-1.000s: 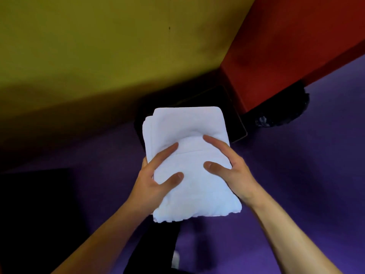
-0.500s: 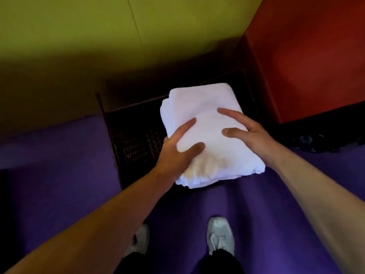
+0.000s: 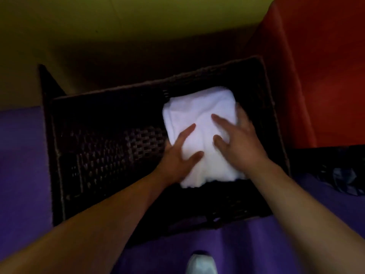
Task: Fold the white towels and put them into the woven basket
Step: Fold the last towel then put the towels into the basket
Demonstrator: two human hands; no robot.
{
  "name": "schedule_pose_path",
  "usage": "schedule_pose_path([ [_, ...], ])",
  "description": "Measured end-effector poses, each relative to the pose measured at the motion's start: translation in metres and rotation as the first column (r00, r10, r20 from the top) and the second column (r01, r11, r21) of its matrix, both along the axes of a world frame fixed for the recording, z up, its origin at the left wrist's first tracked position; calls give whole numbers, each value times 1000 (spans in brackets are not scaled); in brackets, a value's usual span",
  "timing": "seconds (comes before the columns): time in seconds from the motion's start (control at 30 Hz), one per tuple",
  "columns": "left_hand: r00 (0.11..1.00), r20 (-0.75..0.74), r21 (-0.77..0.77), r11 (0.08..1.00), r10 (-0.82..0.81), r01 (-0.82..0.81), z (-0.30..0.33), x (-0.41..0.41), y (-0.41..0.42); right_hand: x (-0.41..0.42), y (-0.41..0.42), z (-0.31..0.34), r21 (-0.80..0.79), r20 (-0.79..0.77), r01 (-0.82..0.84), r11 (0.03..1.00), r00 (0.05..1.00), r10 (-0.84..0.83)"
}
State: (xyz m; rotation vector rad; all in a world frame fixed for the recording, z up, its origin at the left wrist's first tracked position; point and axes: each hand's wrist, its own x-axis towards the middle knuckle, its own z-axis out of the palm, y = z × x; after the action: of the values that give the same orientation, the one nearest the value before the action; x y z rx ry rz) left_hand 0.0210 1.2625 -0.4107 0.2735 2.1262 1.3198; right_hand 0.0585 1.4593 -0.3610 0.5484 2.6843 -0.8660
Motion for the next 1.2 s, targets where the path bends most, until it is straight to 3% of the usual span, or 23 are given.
schedule_pose_path([
  [0.07,998,35,-56,997,-50,52,-12,9,12,5,-4,-16,202,43,-108,973,994,102],
  [0.17,998,31,-67,996,-56,58,-9,12,17,9,-5,-17,278,95,-122,953,991,99],
  [0.37,982,23,-238,953,-189,189,30,14,-6,17,-20,17,277,97,-94,956,993,70],
  [0.53,935,-158,-502,841,-316,200,109,26,-31,28,-52,79,221,16,-74,972,997,72],
  [0.77,851,-448,-516,856,-273,3,253,32,-78,25,-113,185,128,-241,-33,991,968,63],
  [1.2,797,-602,-544,713,35,-442,472,45,-242,-17,-241,397,-10,-472,-281,960,848,243],
])
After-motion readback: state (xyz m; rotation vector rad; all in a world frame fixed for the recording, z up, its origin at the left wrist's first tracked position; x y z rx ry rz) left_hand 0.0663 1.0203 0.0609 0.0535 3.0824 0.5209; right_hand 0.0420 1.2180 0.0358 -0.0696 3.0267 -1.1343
